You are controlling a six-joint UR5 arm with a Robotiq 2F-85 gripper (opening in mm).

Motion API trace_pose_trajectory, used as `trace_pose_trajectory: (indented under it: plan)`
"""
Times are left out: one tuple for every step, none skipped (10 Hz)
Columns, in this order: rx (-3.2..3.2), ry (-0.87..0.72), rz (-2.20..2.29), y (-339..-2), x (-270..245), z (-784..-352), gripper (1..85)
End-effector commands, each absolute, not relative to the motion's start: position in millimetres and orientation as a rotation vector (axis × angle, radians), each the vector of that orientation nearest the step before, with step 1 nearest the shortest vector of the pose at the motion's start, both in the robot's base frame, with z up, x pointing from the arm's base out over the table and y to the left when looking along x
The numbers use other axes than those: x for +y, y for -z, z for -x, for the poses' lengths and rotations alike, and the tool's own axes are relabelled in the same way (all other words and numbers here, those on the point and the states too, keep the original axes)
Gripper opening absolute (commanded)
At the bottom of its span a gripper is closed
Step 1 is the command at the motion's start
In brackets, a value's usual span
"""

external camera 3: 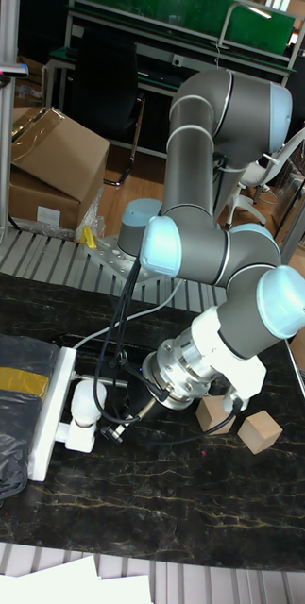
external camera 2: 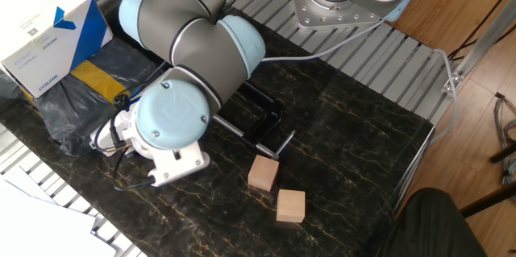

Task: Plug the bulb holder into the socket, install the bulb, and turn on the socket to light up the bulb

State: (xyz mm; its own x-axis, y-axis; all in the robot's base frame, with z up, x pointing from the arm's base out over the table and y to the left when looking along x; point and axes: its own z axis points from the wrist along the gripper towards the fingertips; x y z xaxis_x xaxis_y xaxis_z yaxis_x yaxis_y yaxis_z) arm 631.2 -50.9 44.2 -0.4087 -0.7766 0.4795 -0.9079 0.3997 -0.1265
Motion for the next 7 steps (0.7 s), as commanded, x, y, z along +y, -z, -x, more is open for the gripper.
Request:
trace_pose_trajectory:
  plan:
    - [-2.313, -0.536, -1.418, -45.7, -50.4, -621.4, 1.0]
    - [-2.314, -0.538, -1.415, -46.5, -47.0, -622.3, 1.0]
    - [-2.321, -0.537, -1.41, -48.6, -42.1, -624.8, 1.0]
    - [-2.335, -0.539, -1.402, -50.7, -38.2, -628.4, 1.0]
    - [-2.363, -0.518, -1.407, -48.9, -34.3, -632.9, 1.0]
    - [-2.372, -0.521, -1.395, -52.8, -35.4, -633.8, 1.0]
    - [-2.381, -0.514, -1.378, -56.9, -34.4, -631.9, 1.0]
